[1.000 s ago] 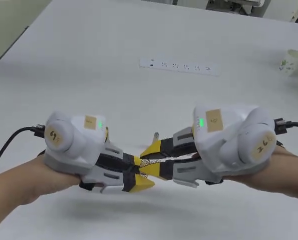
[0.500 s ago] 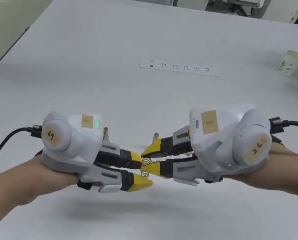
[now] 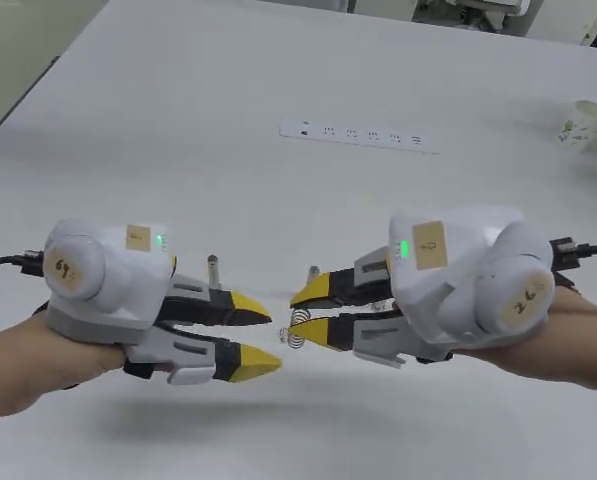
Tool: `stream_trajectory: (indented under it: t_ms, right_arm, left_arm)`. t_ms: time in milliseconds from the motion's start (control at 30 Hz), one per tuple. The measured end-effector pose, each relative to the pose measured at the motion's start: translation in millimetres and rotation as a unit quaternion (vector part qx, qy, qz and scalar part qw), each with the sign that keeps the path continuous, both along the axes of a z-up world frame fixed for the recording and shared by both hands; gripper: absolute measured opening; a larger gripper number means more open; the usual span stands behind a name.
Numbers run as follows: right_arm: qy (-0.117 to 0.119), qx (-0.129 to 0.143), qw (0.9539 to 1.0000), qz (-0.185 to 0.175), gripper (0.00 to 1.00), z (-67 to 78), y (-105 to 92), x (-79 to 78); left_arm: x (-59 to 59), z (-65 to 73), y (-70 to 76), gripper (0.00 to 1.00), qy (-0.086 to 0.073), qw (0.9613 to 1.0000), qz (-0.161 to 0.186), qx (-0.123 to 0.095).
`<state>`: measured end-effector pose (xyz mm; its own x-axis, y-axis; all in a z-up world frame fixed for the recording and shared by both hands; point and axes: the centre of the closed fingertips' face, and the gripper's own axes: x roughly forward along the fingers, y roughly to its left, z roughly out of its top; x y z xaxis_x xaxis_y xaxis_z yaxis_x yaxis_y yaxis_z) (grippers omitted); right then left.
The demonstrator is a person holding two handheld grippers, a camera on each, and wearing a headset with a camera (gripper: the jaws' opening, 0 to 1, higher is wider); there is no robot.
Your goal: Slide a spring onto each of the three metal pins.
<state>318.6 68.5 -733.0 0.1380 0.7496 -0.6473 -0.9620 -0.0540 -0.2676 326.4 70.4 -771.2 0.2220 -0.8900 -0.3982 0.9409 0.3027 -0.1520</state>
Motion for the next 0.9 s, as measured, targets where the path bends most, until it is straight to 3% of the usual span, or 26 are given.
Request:
stream_trajectory:
  t_ms: [500,733,900]
  right_arm:
    - [-0.007,-0.008,0.9999,-0.008,0.07,-3.5,-6.8,4.8]
    - [-0.013,-0.007,0.9998,-0.016,0.07,-1.6,-10.9,9.7]
    - [-0.013,-0.007,0.9997,-0.02,0.07,-1.3,-12.7,10.8]
  left_arm:
    - [6.2,4.3,47.2,0.38,0.003,0.9979,0.064,0.002]
    - [5.8,0.4,64.9,0.5,0.007,0.9963,0.085,0.008]
    - [5.3,-0.8,74.8,0.65,0.011,0.9951,0.098,0.006]
